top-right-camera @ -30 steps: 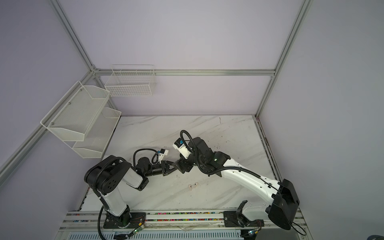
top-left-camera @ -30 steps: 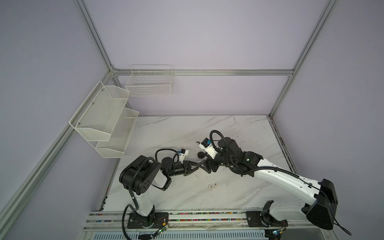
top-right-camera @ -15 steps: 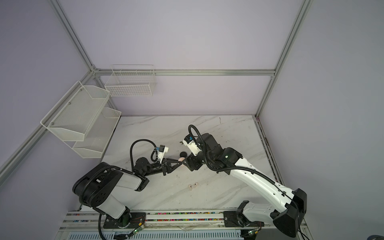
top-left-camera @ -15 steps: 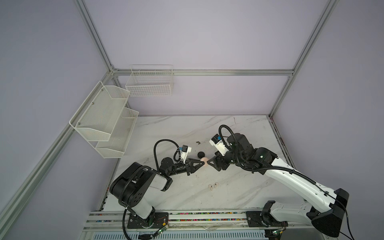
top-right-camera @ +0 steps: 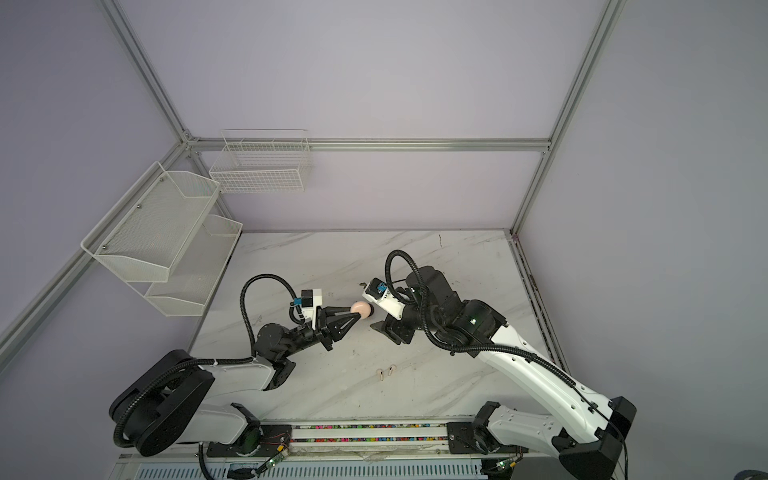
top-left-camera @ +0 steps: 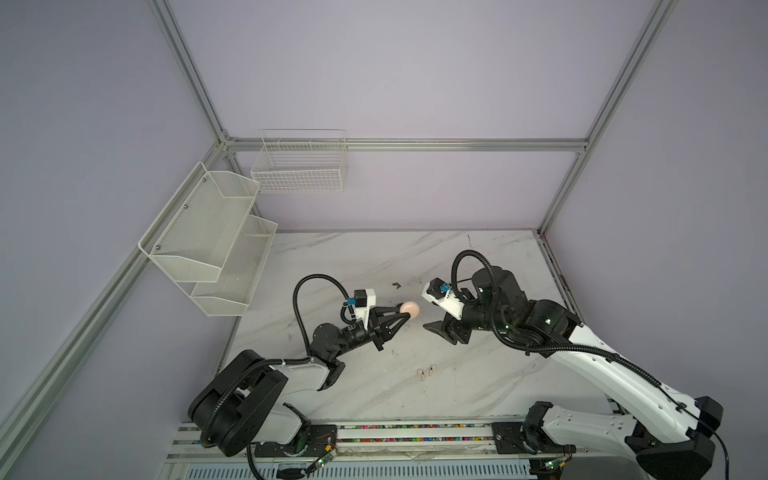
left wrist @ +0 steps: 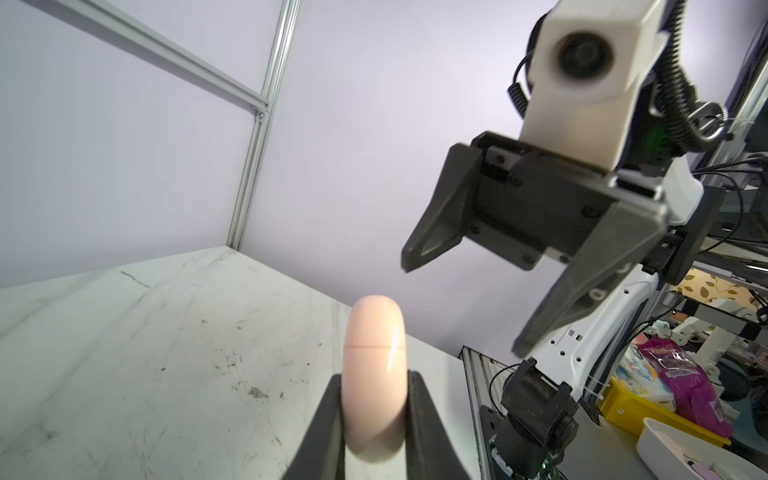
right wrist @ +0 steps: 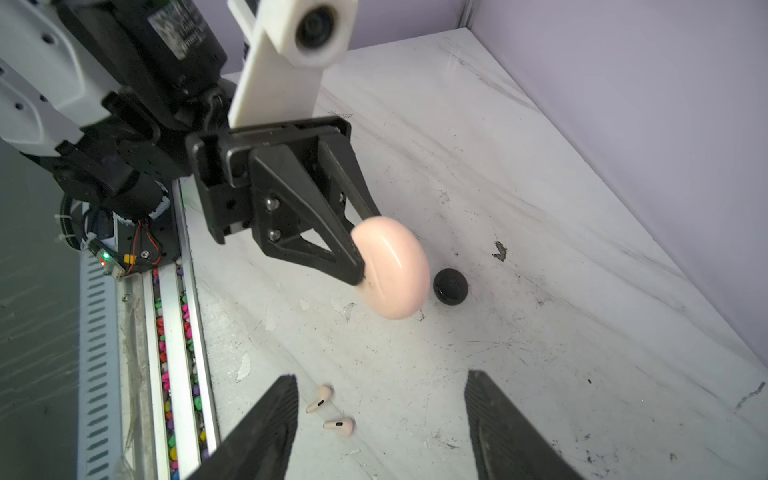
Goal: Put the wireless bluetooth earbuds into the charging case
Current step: 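Move the right gripper to the pink case lid and pinch its edge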
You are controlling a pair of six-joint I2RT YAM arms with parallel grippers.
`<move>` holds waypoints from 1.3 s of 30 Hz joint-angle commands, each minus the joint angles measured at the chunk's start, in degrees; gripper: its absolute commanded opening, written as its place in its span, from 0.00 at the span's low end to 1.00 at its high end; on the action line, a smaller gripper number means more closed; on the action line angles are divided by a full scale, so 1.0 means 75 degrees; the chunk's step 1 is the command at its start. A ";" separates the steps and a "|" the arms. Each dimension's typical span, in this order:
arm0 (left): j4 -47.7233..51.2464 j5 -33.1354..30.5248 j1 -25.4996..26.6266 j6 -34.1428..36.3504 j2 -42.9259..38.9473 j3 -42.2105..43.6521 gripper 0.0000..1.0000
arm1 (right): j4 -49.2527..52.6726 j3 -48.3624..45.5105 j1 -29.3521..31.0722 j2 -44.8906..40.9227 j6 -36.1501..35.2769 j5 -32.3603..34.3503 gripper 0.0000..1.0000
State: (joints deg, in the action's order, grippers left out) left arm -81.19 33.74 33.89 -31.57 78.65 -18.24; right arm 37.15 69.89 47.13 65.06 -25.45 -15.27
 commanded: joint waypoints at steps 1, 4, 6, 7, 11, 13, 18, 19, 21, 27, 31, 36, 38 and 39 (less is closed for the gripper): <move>-0.0541 -0.0060 0.0110 0.1014 -0.0082 0.0212 0.00 | 0.0108 0.0104 -0.0033 0.0170 -0.1389 0.0287 0.68; -0.0647 0.0411 0.0110 0.1146 0.0011 0.0168 0.00 | -0.0024 0.0240 -0.0027 0.0293 -0.1522 0.0292 0.68; -0.0649 0.0512 0.0111 0.1226 0.0058 0.0182 0.00 | -0.0011 0.0245 -0.0028 0.0348 -0.1505 0.0252 0.67; -0.0659 0.0573 0.0111 0.1255 0.0060 0.0185 0.00 | -0.0019 0.0245 -0.0028 0.0350 -0.1477 0.0259 0.67; -0.0650 0.0603 0.0108 0.1333 0.0048 0.0148 0.00 | -0.0375 0.0209 -0.0030 0.0223 -0.1493 0.0288 0.67; -0.0648 0.0621 0.0110 0.1345 0.0038 0.0109 0.00 | -0.0687 0.0198 -0.0030 0.0146 -0.1544 0.0228 0.66; -0.0651 0.0724 0.0110 0.1233 0.0072 -0.0005 0.00 | -0.1497 -0.0013 0.0020 0.0042 -0.1703 -0.0012 0.65; -0.0654 0.0646 0.0110 0.1232 0.0060 0.0005 0.00 | -0.1566 -0.0037 0.0048 0.0041 -0.1707 -0.0046 0.65; -0.0650 0.0431 0.0111 0.1261 -0.0018 0.0070 0.00 | -0.1593 -0.0072 0.0073 0.0073 -0.1770 -0.0106 0.65; -0.0652 0.0295 0.0099 0.1315 -0.0104 0.0137 0.00 | -0.1363 -0.0128 0.0121 0.0055 -0.1821 -0.0303 0.64; -0.0653 0.0394 0.0101 0.1358 -0.0103 0.0119 0.00 | -0.1365 -0.0252 0.0172 0.0052 -0.1891 -0.0393 0.65; -0.0656 0.0518 0.0108 0.1374 -0.0139 0.0100 0.00 | -0.1472 -0.0337 0.0194 0.0254 -0.1943 -0.0131 0.64; -0.0648 0.0541 0.0110 0.1363 -0.0129 0.0104 0.00 | -0.1530 -0.0356 0.0194 0.0288 -0.1949 0.0023 0.64; -0.0655 0.0557 0.0110 0.1356 -0.0131 0.0100 0.00 | -0.1551 -0.0358 0.0189 0.0304 -0.1932 0.0054 0.63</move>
State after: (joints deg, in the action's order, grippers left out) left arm -81.84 37.26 34.57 -22.92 79.05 -18.11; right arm 27.24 67.99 48.29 66.92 -38.30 -15.77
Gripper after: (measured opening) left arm 0.199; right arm 0.638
